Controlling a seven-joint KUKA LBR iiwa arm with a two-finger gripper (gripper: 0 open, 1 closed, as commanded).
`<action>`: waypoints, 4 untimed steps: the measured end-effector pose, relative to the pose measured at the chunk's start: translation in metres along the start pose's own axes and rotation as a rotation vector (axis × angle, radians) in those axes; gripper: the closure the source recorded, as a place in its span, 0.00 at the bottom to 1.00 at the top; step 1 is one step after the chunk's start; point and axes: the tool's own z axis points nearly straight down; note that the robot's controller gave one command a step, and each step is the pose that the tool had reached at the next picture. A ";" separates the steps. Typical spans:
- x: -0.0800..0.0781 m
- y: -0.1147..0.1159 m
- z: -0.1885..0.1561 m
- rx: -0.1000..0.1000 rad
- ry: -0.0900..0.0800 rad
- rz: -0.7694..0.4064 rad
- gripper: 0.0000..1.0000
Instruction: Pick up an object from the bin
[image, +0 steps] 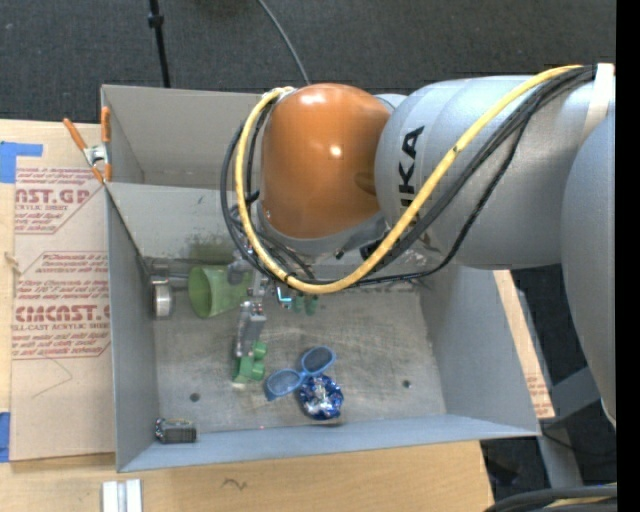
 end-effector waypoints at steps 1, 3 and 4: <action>-0.019 -0.053 0.098 0.001 0.000 -0.371 0.00; 0.003 -0.072 0.164 0.002 -0.003 -0.830 1.00; 0.008 -0.061 0.007 0.003 -0.013 -0.871 1.00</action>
Offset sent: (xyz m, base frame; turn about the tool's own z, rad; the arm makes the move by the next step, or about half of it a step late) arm 0.0195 -0.0530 -0.0964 -0.3717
